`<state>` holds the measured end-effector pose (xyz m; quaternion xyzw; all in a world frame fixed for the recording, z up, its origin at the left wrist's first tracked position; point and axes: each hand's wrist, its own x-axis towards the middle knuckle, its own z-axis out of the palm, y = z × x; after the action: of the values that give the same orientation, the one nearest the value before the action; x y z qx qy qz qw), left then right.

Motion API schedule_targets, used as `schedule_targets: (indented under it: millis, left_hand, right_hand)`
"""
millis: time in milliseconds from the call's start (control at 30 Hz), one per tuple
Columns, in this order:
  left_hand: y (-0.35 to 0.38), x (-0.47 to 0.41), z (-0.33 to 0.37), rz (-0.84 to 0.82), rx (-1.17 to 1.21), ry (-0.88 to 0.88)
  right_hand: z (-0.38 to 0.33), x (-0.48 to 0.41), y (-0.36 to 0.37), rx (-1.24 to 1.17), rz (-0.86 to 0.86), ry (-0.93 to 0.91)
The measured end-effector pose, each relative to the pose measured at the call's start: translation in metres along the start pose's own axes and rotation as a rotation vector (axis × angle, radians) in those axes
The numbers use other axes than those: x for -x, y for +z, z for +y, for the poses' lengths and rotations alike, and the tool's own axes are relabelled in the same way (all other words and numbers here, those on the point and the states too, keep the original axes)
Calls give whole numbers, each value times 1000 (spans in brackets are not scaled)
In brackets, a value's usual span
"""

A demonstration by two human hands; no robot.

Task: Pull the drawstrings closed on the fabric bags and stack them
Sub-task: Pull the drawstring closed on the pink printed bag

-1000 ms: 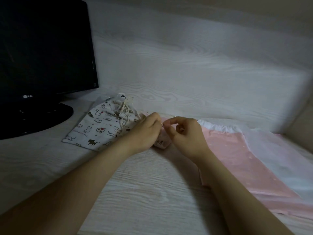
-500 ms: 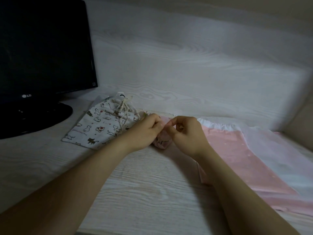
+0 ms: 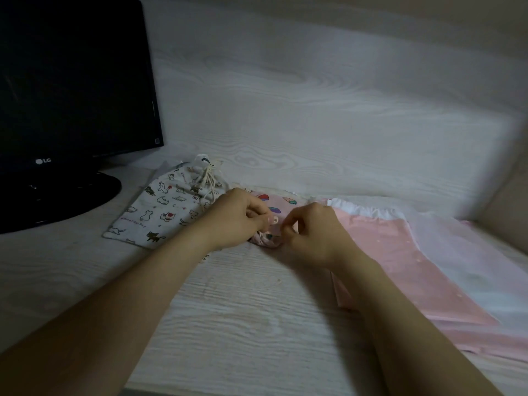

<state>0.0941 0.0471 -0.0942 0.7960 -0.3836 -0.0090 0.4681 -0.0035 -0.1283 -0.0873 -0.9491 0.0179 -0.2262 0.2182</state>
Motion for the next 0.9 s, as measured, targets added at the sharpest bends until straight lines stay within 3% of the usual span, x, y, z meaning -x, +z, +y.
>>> schedule_targets:
  millis: [100,467,733,833,900]
  left_hand:
    - [2,0,1,15,-48,-2]
    - [-3,4,8,-53,-126,102]
    - [-1,9,14,-118,-58,134]
    - [2,7,13,-99,-39,127]
    - [3,6,11,-83,11,89]
  right_hand:
    - [-4,1,-3,-26,-50,36]
    - [-9,2,-10,-696,-126,227]
    - [-18,4,-18,-905,-53,367]
    - [-20,3,-22,-1105,-11,426]
    - [-17,0,-24,-1250,54,373]
